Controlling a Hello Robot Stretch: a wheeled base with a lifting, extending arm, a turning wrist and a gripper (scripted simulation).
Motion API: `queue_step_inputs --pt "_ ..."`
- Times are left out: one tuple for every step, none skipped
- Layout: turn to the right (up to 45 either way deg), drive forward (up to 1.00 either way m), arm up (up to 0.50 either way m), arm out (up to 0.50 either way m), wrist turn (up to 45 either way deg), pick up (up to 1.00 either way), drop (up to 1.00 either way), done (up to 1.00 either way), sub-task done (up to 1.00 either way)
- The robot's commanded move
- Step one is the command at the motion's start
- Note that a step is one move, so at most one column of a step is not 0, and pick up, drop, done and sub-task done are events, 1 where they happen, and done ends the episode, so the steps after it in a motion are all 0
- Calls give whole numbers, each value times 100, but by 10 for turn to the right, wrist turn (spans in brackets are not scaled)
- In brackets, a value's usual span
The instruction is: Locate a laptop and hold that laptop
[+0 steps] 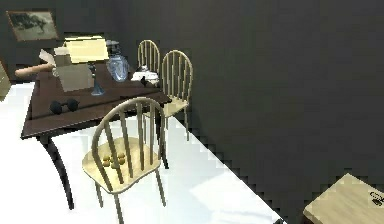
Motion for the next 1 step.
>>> queue_step_inputs --pt "0 0 0 50 0 0 0 0 0"
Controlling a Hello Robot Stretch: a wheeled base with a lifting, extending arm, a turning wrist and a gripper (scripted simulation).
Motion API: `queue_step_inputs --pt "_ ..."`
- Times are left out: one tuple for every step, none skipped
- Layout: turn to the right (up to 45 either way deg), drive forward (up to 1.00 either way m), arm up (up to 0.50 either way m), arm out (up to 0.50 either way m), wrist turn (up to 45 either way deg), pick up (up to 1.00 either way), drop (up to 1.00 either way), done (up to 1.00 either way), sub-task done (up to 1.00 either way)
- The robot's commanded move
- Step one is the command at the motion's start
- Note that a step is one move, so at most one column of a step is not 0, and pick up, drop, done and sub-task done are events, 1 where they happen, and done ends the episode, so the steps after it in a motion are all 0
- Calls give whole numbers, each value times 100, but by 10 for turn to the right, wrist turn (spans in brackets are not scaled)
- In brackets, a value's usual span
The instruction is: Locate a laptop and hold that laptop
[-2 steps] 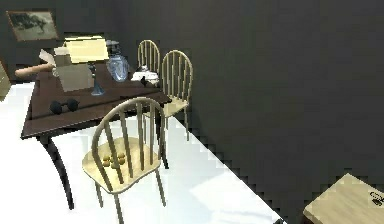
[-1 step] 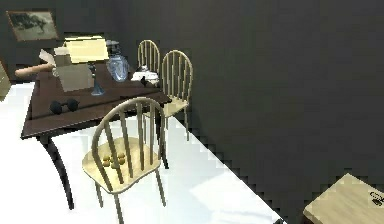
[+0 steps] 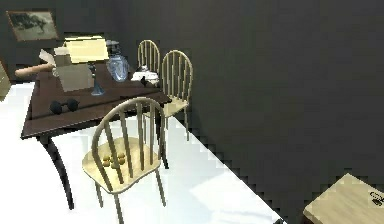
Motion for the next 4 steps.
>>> queue_step_inputs --pt "0 0 0 0 450 0 0 0 0" --pt "0 0 0 0 450 0 0 0 0" --pt "0 0 0 0 300 0 0 0 0" --pt "0 0 -30 0 0 0 0 0 0"
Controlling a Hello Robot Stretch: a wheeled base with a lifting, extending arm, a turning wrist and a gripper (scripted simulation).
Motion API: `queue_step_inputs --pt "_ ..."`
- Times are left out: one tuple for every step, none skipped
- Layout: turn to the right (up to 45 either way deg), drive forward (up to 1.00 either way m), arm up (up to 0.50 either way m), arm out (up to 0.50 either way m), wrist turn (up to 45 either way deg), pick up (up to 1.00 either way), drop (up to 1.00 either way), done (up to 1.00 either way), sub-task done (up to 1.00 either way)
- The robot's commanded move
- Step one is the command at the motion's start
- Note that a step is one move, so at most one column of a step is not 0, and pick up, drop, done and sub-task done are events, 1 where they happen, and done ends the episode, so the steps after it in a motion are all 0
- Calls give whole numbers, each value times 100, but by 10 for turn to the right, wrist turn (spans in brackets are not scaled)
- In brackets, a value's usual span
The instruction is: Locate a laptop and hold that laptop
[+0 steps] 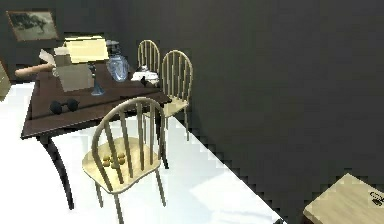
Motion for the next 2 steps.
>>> queue_step_inputs --pt "0 0 0 0 0 100 0 0 0" --pt "0 0 10 0 0 0 0 0 0"
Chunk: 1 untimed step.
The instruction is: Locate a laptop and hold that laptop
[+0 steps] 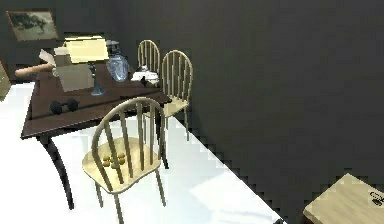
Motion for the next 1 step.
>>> queue_step_inputs --pt "0 0 0 0 0 0 0 100 0"
